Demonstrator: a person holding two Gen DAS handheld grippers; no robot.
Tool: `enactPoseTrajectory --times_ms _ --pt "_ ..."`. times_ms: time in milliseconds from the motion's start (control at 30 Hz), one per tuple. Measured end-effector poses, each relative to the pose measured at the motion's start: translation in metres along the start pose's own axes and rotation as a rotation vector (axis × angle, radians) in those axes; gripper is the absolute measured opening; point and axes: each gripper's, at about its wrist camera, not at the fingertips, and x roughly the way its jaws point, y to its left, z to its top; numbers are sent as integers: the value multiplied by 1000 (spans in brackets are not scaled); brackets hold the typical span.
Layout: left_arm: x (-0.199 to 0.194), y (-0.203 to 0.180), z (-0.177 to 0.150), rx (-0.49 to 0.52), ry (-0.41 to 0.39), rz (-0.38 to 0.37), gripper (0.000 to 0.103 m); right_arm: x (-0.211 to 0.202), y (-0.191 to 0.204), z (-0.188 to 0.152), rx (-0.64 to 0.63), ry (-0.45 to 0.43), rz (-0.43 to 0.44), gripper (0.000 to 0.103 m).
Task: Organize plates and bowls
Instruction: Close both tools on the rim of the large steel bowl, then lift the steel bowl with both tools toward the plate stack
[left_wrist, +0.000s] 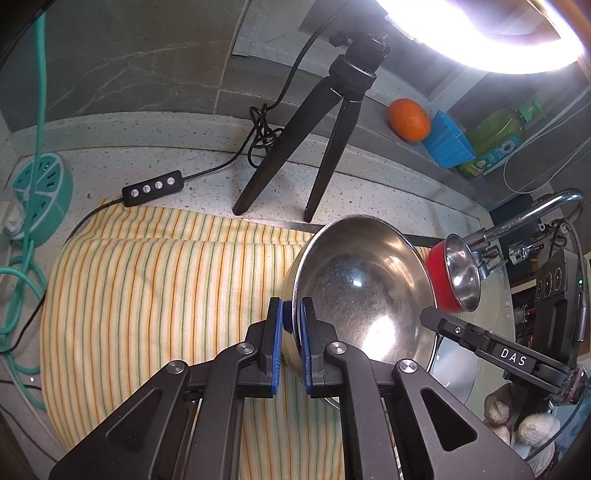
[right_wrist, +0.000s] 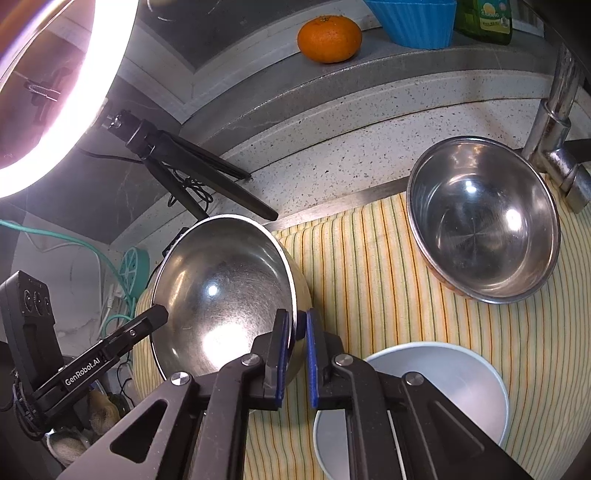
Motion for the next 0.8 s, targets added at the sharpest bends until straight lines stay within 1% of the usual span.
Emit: enactPoseTrajectory --times_ms 200,400,600,800 --pt "-14 6 -9 -14 -19 8 8 -2 9 -13 -19 12 15 9" --pt "-32 18 -25 -47 -40 18 8 -7 25 -28 -57 23 39 9" --pt "-53 31 -47 -78 -64 31 8 -12 43 -46 -106 34 69 9" --pt "-77 45 -75 -121 -90 60 8 -14 62 -69 -163 60 97 9"
